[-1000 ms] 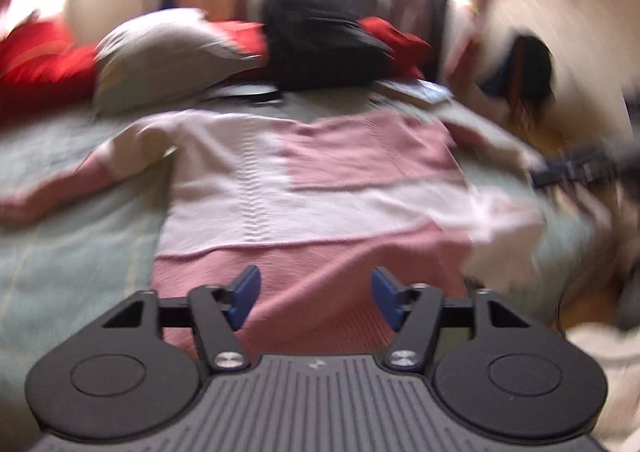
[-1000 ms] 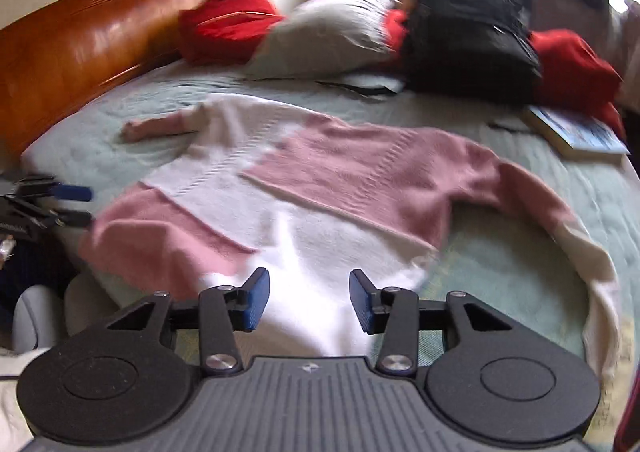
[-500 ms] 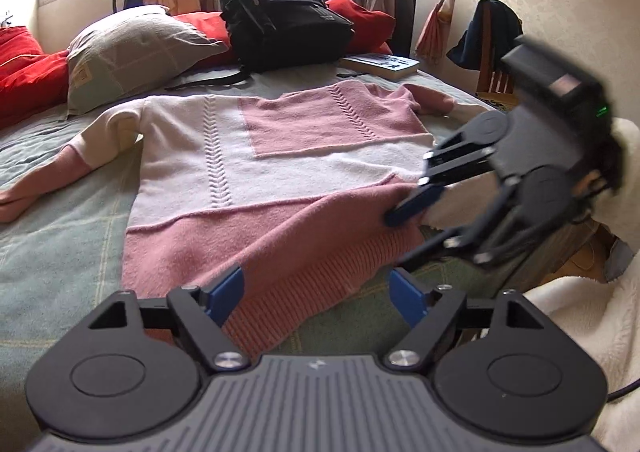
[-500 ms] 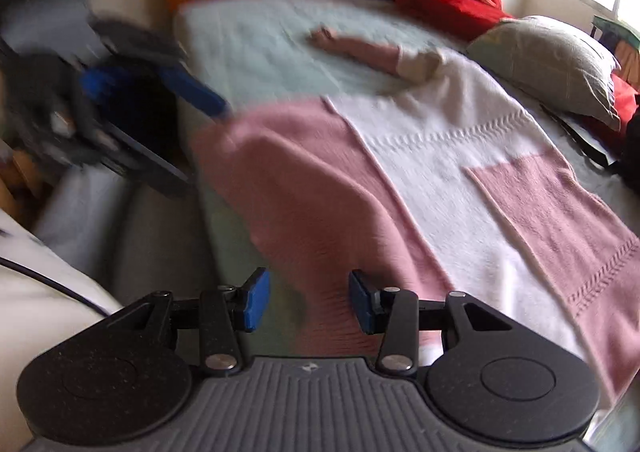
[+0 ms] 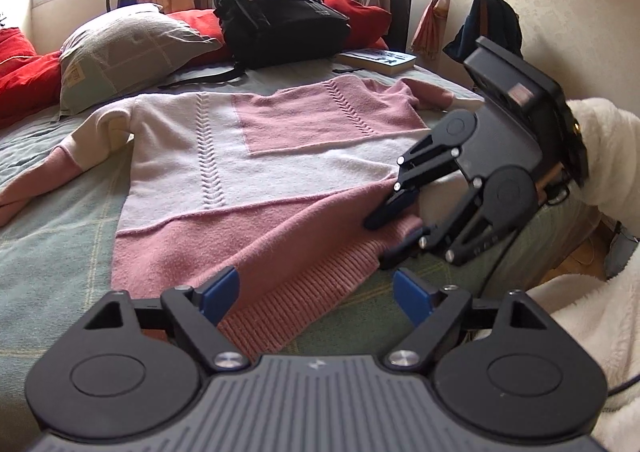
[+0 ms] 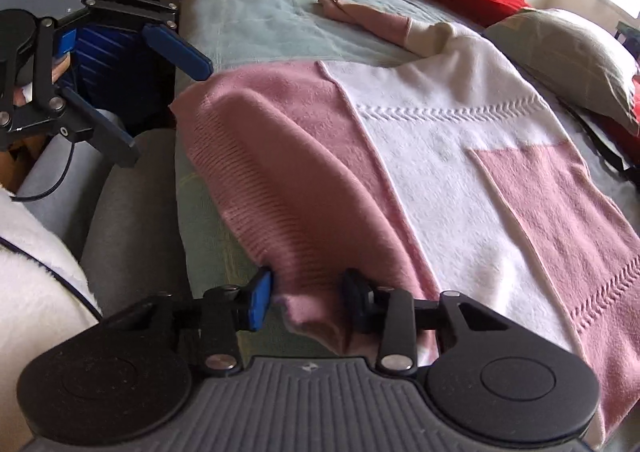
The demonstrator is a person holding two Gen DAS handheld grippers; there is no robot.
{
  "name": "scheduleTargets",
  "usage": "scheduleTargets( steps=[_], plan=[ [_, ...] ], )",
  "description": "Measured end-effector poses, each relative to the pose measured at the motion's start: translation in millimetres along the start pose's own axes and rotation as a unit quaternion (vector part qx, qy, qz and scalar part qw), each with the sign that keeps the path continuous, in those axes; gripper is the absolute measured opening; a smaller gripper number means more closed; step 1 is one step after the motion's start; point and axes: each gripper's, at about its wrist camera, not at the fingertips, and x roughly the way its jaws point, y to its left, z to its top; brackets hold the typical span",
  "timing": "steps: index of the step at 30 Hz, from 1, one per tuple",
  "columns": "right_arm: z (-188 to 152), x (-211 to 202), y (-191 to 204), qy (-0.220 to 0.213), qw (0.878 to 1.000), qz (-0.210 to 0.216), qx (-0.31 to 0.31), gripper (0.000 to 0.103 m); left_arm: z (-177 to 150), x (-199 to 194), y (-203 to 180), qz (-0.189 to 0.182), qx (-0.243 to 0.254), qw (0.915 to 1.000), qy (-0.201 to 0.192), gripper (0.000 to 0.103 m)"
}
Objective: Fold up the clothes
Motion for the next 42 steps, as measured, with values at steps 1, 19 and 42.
scheduleTargets(
  steps=[1, 19, 42],
  plan=[
    [-1, -2, 0, 0.004, 1.0, 0.001, -0.007, 0.044, -1, 0, 0, -0.001, 0.0, 1.0, 0.0, 0.086],
    [3, -47, 12, -0.014, 0.994, 0.104, 0.027, 0.014, -2, -9, 8, 0.019, -0.008, 0.9998, -0.004, 0.087],
    [1, -22, 18, 0.005, 0.991, 0.009, 0.13, 0.041, -22, 25, 47, 0.039, -0.045, 0.9919, 0.112, 0.092]
  ],
)
